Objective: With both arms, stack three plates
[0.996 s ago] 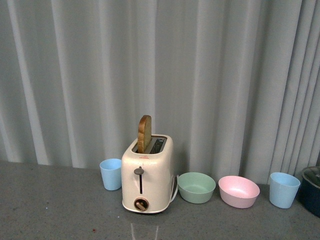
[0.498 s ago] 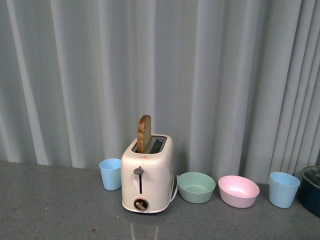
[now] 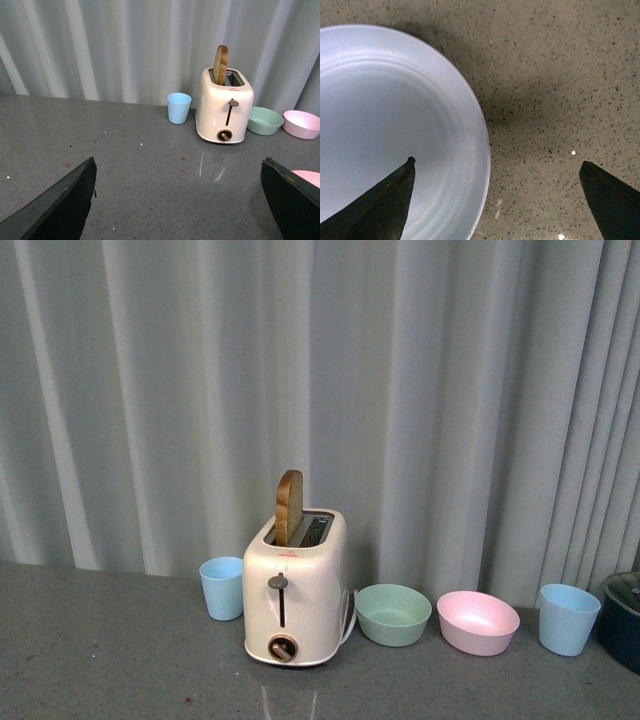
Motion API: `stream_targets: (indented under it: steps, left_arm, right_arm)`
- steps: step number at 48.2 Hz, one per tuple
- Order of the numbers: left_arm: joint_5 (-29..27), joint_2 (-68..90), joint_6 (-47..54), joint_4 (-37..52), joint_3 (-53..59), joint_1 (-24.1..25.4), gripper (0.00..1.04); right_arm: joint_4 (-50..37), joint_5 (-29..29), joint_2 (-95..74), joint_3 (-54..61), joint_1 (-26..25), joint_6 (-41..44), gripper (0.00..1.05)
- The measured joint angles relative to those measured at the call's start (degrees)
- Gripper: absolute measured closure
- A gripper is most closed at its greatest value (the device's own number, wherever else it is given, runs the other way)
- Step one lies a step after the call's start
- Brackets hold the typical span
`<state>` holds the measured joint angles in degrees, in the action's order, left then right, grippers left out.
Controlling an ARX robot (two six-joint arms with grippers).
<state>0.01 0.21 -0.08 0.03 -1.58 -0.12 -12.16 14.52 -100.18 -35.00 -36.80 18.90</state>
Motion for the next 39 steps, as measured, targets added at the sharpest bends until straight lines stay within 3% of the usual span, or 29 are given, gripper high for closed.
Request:
stream_targets:
  steps: [39]
  left_arm:
    - [0.0,0.0,0.0,0.0,0.0,0.0,0.07]
  right_arm:
    - [-7.1,1.5,-13.0,0.1,-2.5,-0.2,0.07]
